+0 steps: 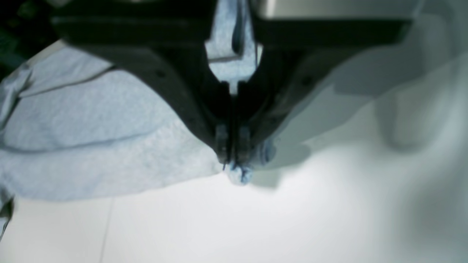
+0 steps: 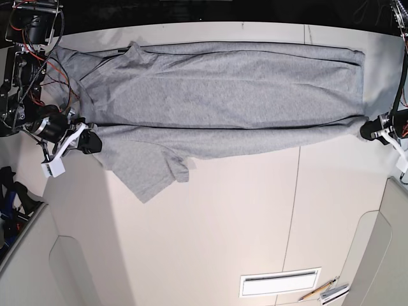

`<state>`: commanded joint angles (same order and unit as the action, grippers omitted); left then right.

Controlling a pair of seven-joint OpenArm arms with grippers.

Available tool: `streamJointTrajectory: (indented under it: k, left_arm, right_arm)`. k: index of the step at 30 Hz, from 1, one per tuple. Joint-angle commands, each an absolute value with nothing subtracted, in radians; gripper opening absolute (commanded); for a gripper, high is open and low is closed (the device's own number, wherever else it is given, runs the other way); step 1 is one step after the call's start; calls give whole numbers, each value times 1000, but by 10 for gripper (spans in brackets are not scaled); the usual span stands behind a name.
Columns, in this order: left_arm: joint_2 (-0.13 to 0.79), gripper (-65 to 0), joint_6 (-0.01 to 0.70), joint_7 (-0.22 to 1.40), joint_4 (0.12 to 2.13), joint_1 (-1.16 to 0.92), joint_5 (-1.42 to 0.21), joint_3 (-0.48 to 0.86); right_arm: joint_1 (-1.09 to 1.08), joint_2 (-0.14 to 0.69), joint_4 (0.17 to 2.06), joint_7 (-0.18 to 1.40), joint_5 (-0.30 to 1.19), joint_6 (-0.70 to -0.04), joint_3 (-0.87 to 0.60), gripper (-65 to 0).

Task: Fold the T-shirt properly
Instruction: 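Fold the gripped side over onto the shirt body with both grippers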

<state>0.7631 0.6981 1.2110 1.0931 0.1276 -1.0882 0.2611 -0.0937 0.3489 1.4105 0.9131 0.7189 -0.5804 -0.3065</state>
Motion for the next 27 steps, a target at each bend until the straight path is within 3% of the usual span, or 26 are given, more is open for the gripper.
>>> streamJointTrajectory:
  k: [8, 20, 23, 24, 27]
  left_arm:
    - [762, -650, 698, 1209, 1118, 94, -1081, 261]
    - [762, -650, 698, 1181, 1118, 43, -1080, 261]
    - [762, -650, 698, 1170, 1118, 44, -1081, 261]
    - [762, -650, 698, 1170, 1118, 44, -1081, 261]
    - [762, -650, 698, 1171, 1118, 44, -1081, 261]
  right_arm:
    - [-4, 349, 1425, 914, 750, -584, -399, -650]
    - [47, 348, 1423, 913, 695, -579, -402, -648]
    - [47, 348, 1423, 905, 699, -579, -402, -416]
    - [47, 348, 1423, 905, 700, -578, -402, -380]
    - [41, 348, 1427, 905, 745, -575, -418, -372]
